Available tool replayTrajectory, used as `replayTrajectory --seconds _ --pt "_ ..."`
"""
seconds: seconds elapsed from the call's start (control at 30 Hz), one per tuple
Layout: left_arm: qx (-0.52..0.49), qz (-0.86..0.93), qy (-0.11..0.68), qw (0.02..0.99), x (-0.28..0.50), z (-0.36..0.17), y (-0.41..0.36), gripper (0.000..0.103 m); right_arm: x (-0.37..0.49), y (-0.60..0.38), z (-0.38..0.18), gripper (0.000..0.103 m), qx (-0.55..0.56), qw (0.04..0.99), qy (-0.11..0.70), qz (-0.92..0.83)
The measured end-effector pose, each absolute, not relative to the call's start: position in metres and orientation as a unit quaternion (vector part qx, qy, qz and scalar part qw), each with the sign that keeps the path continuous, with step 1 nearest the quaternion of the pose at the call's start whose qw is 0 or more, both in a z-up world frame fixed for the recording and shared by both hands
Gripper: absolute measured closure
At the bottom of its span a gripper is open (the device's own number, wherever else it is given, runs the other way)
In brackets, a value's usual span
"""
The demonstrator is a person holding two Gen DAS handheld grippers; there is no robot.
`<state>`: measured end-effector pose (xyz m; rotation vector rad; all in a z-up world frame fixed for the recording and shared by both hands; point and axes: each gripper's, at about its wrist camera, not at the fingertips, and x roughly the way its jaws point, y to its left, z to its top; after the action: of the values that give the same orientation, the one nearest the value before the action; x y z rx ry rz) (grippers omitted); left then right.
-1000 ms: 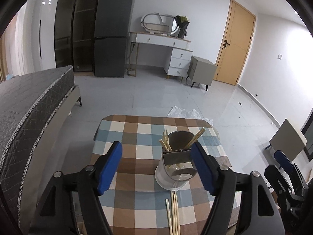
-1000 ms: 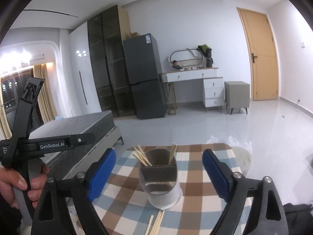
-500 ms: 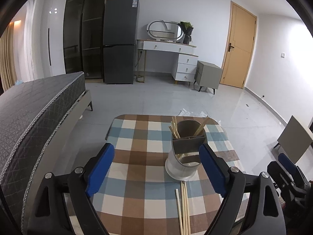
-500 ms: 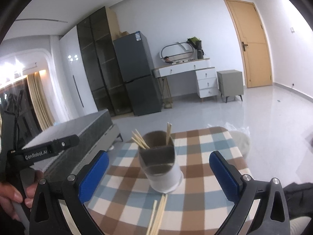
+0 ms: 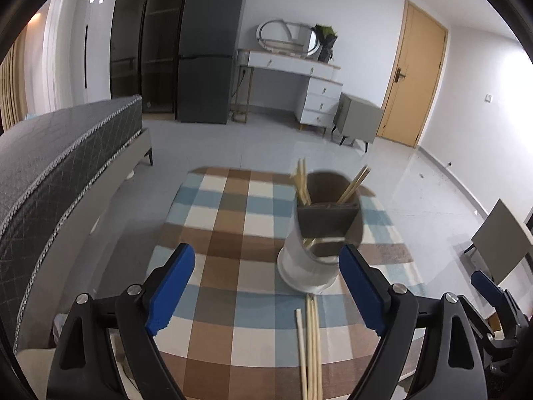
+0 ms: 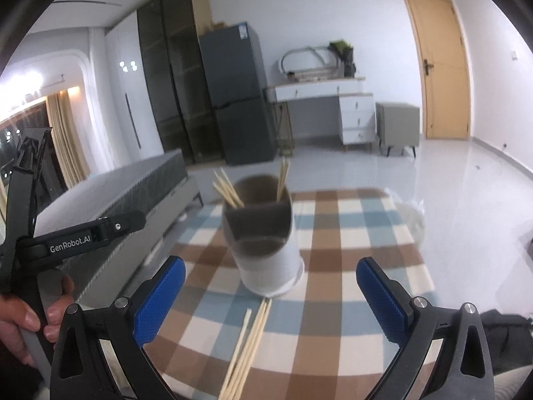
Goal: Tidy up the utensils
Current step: 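Pull both open grippers back from the utensil holder, then lower both open grippers toward the loose chopsticks beside the holder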
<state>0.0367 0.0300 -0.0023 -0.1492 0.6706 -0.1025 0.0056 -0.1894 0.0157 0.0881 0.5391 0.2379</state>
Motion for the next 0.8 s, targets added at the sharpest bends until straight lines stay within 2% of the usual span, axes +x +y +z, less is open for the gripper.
replayTrajectory --seconds 0.37,0.47,0.53,0.6,0.7,0.8 --pt "-0.105 -0.043 0.426 0.897 0.065 -0.065 0.037 0.018 0.046 -0.171 -0.027 0.0 -0.002 0.932 0.345 0.113" --pt "-0.111 -0.039 0.446 0.887 0.073 -0.074 0.038 0.018 0.063 -0.165 -0.043 0.003 -0.025 0.92 0.377 0.102" --pt "-0.106 -0.032 0.456 0.883 0.077 -0.077 0.036 0.018 0.075 -0.162 -0.057 0.02 -0.03 0.906 0.408 0.106" --pt "-0.109 -0.032 0.467 0.877 0.081 -0.081 0.034 0.018 0.086 -0.159 -0.072 0.032 -0.038 0.89 0.441 0.109" --pt "-0.099 -0.029 0.48 0.871 0.084 -0.089 0.03 0.018 0.098 -0.157 -0.094 0.035 -0.034 0.873 0.475 0.107" --pt "-0.085 -0.026 0.495 0.864 0.086 -0.098 0.025 0.018 0.109 -0.155 -0.112 0.046 -0.022 0.856 0.504 0.112"
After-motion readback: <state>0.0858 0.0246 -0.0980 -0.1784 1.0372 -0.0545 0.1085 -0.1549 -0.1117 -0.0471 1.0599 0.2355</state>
